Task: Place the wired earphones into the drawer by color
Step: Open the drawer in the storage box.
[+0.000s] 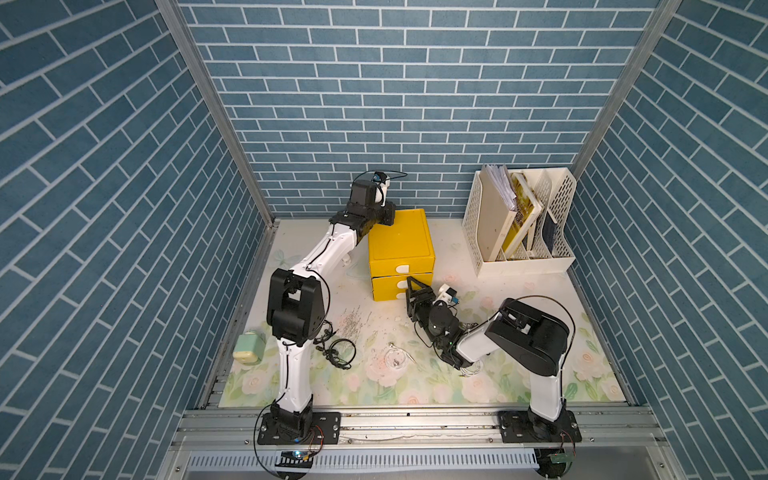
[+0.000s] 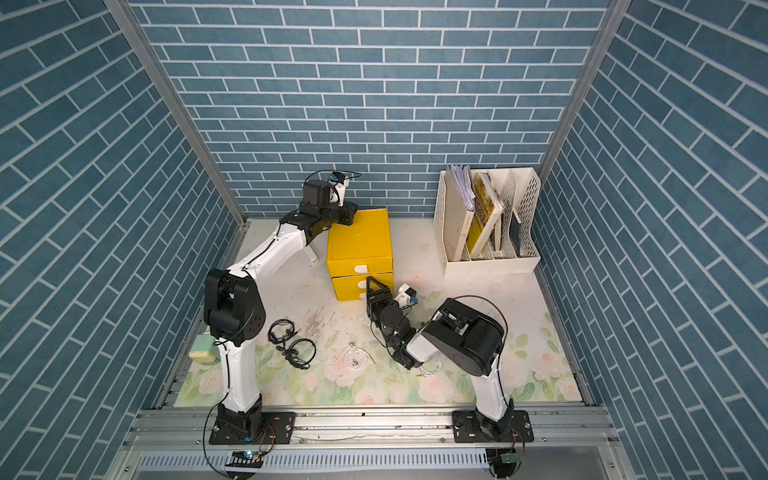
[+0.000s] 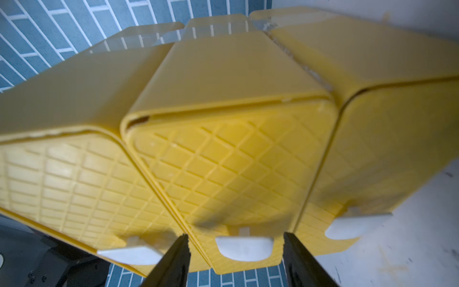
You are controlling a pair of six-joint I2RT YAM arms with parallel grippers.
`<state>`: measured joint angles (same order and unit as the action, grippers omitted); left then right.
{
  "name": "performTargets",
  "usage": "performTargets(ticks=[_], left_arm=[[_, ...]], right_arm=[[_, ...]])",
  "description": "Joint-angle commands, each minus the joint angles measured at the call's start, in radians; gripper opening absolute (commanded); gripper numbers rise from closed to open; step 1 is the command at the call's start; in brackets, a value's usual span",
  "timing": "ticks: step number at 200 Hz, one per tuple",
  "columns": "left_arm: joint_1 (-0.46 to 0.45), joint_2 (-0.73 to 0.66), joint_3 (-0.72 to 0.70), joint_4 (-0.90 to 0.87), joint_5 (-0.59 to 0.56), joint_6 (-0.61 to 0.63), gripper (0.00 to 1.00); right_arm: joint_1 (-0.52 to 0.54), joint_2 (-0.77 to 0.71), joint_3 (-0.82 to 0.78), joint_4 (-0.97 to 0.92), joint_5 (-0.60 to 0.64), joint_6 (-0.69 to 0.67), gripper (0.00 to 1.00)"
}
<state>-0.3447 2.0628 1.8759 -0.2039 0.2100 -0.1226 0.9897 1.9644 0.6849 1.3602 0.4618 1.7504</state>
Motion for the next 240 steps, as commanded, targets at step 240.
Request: performTargets(ticks=[240], left_arm=[[0.007, 0.041, -0.055, -0.212, -0.006, -0.005, 0.26]], right_arm=[[-0.038, 0.063, 0.069, -0.022, -0.062, 0.033, 0.25]])
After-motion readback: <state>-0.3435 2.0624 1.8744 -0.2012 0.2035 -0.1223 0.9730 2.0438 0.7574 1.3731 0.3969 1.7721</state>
